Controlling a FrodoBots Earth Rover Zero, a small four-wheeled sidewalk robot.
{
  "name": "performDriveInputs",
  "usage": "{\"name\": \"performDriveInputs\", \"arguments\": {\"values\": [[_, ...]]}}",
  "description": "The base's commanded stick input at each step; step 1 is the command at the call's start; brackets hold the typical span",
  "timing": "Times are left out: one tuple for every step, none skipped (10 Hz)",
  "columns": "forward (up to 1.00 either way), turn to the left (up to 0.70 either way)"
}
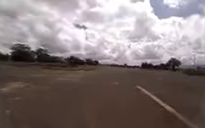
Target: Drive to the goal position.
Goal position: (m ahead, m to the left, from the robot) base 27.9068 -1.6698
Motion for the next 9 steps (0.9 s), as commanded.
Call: {"name": "performDriveInputs", "arguments": {"values": [[0.74, 0.00], [0.81, 0.00], [0.85, 0.00], [0.85, 0.00], [0.85, 0.00], [0.85, 0.00], [0.85, 0.00], [1.00, 0.00], [1.00, 0.00]]}}
